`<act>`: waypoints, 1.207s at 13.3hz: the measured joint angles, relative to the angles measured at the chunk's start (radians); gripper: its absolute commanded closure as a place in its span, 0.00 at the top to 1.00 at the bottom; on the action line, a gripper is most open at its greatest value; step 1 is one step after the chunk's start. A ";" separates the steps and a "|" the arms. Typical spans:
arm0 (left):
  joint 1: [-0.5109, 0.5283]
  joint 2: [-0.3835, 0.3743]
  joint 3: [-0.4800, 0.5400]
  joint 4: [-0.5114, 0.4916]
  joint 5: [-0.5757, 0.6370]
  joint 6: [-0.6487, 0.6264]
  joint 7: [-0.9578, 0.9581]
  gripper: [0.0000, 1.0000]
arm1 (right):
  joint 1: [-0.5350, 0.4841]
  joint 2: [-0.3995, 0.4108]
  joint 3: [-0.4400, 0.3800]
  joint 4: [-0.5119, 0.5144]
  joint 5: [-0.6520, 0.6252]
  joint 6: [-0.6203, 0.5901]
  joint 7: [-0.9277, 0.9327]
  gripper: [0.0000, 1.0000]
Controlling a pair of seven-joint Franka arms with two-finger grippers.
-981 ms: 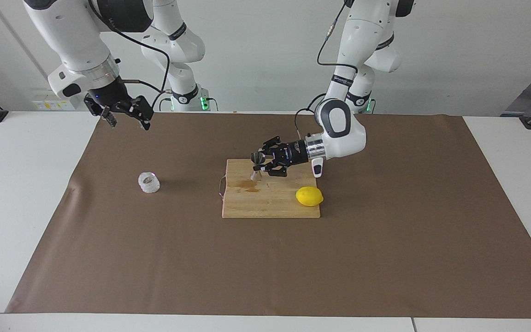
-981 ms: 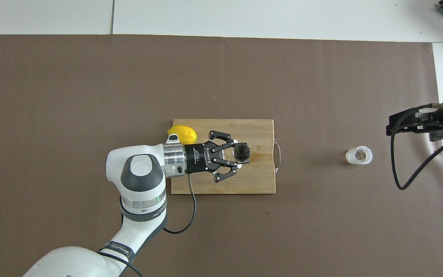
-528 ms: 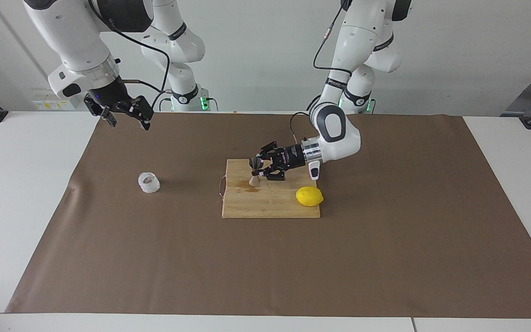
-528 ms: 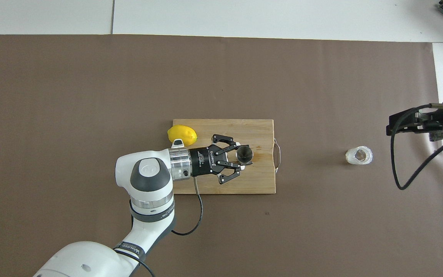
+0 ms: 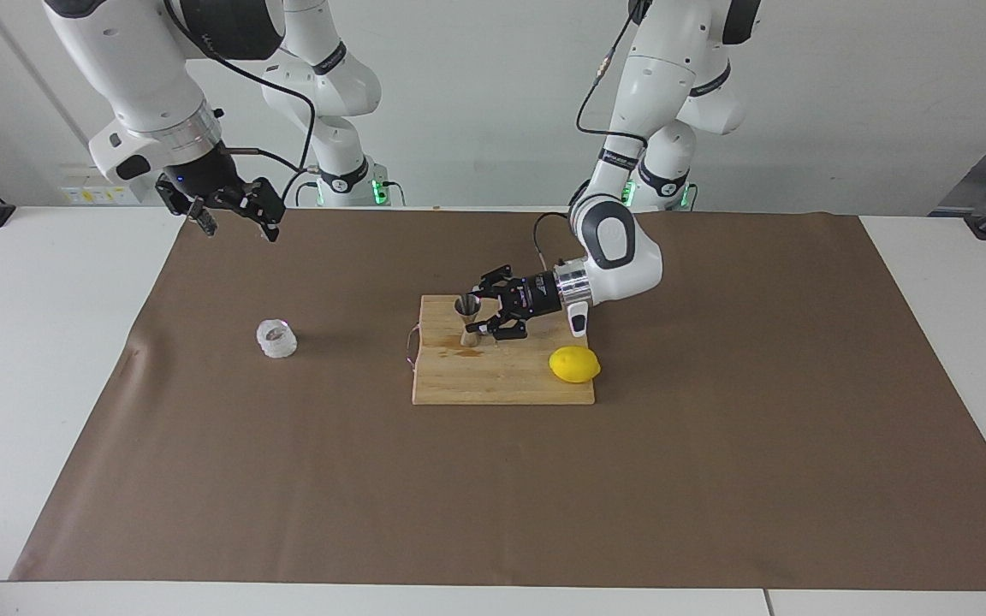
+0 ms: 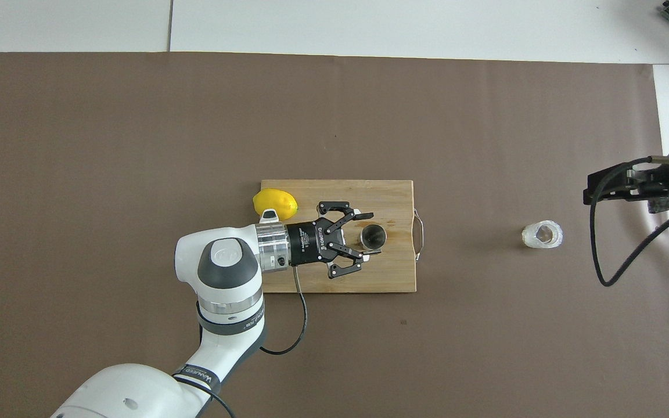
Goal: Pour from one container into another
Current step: 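Lower the steel cup onto the board center and open the left gripper, then withdraw the left gripper while the right gripper reaches the clear cup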
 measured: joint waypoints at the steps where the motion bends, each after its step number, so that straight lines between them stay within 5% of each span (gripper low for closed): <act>1: 0.000 0.000 0.000 0.003 0.000 0.000 0.010 1.00 | 0.000 0.000 0.000 0.000 0.000 0.000 0.000 1.00; 9: 0.023 -0.016 0.002 0.027 0.059 -0.015 0.022 1.00 | 0.000 0.000 0.000 0.000 0.000 0.000 0.000 1.00; 16: 0.197 -0.101 0.007 0.014 0.368 -0.204 0.020 1.00 | 0.000 0.000 0.000 0.000 0.000 0.000 0.000 1.00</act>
